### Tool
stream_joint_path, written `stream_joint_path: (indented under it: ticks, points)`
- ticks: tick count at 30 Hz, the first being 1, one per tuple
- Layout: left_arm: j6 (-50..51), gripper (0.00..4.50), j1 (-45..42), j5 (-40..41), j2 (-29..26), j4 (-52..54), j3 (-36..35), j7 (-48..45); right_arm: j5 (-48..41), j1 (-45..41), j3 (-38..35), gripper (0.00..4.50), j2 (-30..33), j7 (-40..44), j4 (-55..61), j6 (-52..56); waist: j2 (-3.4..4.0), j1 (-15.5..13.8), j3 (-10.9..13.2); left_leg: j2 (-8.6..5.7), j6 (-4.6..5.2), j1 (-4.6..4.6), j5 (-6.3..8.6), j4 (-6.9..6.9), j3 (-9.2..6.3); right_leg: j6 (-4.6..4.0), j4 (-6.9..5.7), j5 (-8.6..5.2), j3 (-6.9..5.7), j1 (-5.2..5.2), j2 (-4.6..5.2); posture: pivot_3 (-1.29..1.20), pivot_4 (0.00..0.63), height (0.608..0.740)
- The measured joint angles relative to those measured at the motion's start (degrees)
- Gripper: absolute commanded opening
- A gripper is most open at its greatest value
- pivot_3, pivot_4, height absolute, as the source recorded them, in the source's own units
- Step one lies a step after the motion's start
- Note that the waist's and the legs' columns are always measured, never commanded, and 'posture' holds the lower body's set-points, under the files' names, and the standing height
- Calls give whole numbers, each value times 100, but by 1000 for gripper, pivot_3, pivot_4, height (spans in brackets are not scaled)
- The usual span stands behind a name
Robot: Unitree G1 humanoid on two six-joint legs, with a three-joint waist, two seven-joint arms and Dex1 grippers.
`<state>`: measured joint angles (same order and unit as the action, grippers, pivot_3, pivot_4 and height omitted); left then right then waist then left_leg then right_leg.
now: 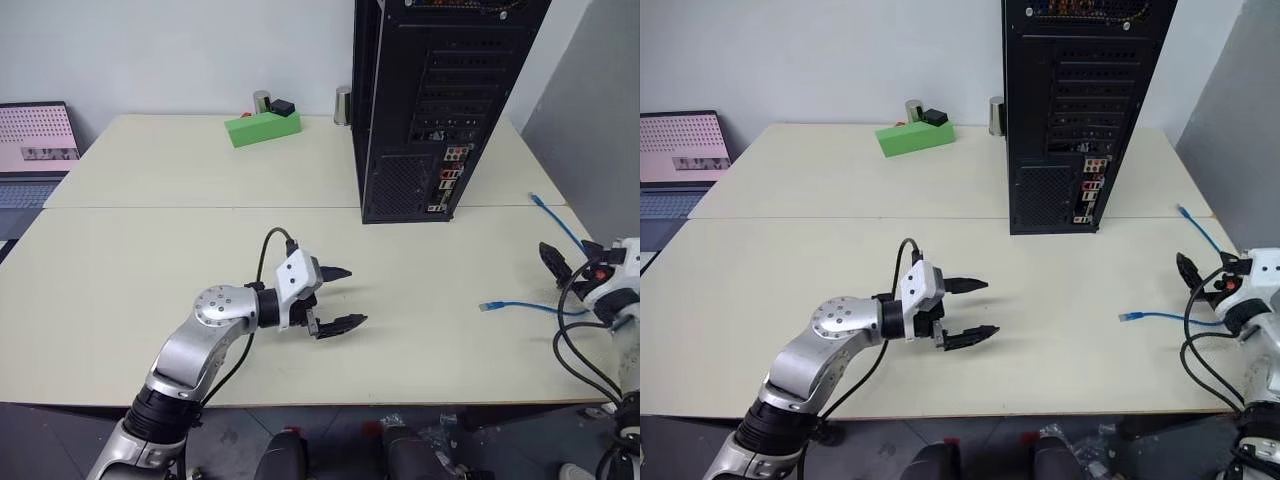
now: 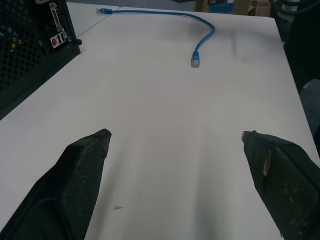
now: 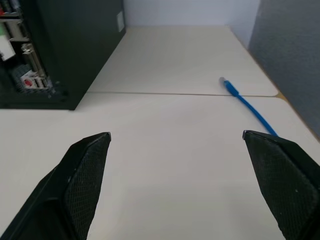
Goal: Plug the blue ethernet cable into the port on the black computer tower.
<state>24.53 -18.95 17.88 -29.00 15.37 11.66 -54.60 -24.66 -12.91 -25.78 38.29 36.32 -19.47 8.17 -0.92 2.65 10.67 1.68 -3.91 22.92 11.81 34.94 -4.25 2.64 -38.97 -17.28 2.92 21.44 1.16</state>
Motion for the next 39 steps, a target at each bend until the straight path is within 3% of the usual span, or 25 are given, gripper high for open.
stream_joint_path:
  ticks: [5, 23, 34, 39]
  points:
    - [-1, 4500, -267, 3, 93, -62, 169, -125, -24, 672, 25, 4481, 532, 631, 796, 405, 0, -19, 0, -1, 0, -1, 0, 1, 0, 2, 1, -1, 0, -1, -1, 0, 150, 740]
    - [-309, 4500, -803, -51, 375, -703, 446, -484, 265, 2078, 168, 4481, 2101, 2540, 1845, 717, -4, -38, 2, -2, 0, 0, 0, 3, 0, 27, 5, -16, 0, -2, -1, 0, 150, 740]
    - [-391, 4500, -825, -138, 449, -717, 500, -502, 450, 1626, 621, 4481, 2356, 2848, 2101, 739, -4, -54, 2, -2, 0, 1, 0, 5, -1, 28, 5, -16, -1, -3, 0, 0, 150, 740]
    - [-393, 4500, -852, -118, 488, -712, 622, -643, 751, 1193, 1258, 4481, 2542, 3136, 1938, 714, -4, -59, 2, -2, 0, 0, 0, 7, 0, 27, 5, -15, -1, -4, 0, 0, 150, 740]
